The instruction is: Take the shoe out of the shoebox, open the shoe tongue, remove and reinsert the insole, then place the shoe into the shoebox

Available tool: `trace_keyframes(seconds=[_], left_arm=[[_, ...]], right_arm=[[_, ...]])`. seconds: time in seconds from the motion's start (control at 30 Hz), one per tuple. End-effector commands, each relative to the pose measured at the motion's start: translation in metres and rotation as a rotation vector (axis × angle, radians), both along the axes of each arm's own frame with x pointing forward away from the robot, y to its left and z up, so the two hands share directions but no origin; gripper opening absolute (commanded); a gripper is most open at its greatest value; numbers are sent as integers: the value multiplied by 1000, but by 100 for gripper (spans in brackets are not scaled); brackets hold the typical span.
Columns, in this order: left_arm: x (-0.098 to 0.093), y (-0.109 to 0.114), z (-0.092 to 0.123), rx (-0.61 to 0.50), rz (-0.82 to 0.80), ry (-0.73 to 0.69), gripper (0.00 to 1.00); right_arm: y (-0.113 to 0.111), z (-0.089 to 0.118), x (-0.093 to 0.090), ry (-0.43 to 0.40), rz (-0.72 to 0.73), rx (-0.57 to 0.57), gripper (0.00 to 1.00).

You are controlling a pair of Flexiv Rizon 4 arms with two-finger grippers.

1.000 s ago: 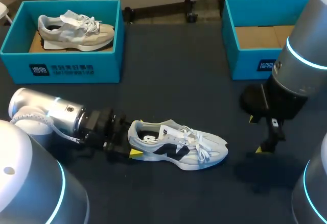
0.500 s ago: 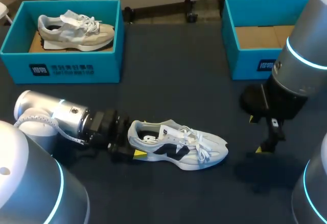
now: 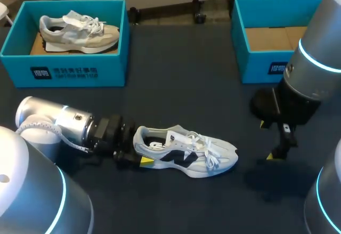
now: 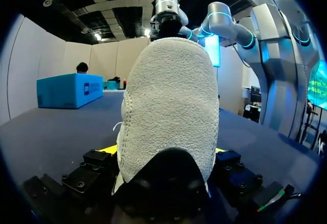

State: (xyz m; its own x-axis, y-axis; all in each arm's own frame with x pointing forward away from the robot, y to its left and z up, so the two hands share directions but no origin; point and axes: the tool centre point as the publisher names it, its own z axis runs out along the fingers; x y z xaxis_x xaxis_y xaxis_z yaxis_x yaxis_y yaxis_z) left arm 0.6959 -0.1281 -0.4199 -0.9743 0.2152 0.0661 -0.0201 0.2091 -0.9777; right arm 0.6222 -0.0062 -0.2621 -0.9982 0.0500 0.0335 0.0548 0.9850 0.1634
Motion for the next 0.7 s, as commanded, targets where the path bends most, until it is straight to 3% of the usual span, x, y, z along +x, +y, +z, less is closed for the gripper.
trace_keyframes(seconds=[0.03,0.53,0.7], left_arm=[[-2,4,0,-1,17,2,0],[-2,6,0,0,16,5,0],[-2,6,0,0,16,5,0]], right_arm=[[0,-2,0,-1,0,0,100],[0,-2,0,-1,0,0,100],[20,1,11,32,-195,-14,100]])
